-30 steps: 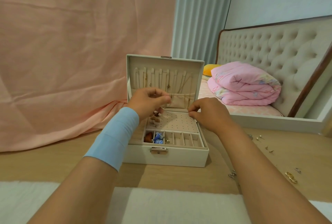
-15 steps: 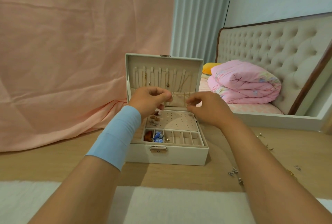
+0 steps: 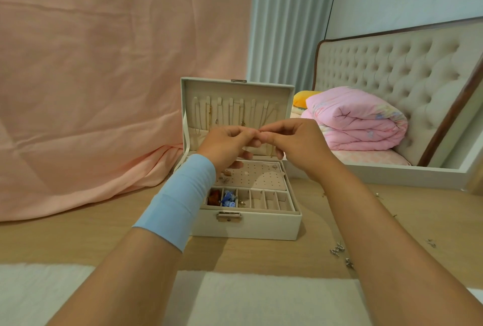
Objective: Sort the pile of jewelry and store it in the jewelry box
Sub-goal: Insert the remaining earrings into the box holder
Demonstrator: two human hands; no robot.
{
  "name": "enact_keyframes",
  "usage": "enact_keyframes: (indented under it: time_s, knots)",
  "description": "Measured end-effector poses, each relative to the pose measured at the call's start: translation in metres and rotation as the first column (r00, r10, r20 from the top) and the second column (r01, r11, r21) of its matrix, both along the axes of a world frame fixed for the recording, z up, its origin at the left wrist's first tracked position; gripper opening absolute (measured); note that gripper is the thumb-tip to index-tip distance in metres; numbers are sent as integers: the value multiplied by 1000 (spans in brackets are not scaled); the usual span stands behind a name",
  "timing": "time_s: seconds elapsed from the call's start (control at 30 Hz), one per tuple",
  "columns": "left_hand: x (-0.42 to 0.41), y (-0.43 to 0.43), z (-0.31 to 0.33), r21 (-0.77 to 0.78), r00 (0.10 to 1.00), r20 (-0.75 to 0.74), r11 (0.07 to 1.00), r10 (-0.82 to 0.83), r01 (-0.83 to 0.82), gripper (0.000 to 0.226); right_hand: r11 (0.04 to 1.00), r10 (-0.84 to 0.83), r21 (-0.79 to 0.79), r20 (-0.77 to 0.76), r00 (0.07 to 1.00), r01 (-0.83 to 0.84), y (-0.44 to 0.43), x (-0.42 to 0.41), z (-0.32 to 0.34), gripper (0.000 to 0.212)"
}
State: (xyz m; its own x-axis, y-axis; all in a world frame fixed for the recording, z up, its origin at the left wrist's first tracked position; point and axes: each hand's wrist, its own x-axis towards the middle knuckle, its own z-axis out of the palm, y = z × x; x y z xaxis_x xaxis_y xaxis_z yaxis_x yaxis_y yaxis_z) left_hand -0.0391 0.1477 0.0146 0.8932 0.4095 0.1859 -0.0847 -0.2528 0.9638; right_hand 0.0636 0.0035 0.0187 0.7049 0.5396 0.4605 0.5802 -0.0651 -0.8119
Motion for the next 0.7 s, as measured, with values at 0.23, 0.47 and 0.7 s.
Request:
enact_keyframes:
  time_s: [0.23, 0.47, 0.7]
  knots:
    - [6, -7, -19, 733, 971, -216, 673, 100, 94, 33, 824, -157, -498, 258, 953, 271, -12, 20, -21, 20]
    - [8, -10, -20, 853, 952, -278, 488, 128, 183, 36, 755, -140, -535, 434, 890, 379, -12, 15, -19, 12]
    - [9, -11, -22, 848, 952, -280, 496, 123, 185, 36, 723, -65, -620, 378, 923, 304, -15, 13, -14, 12]
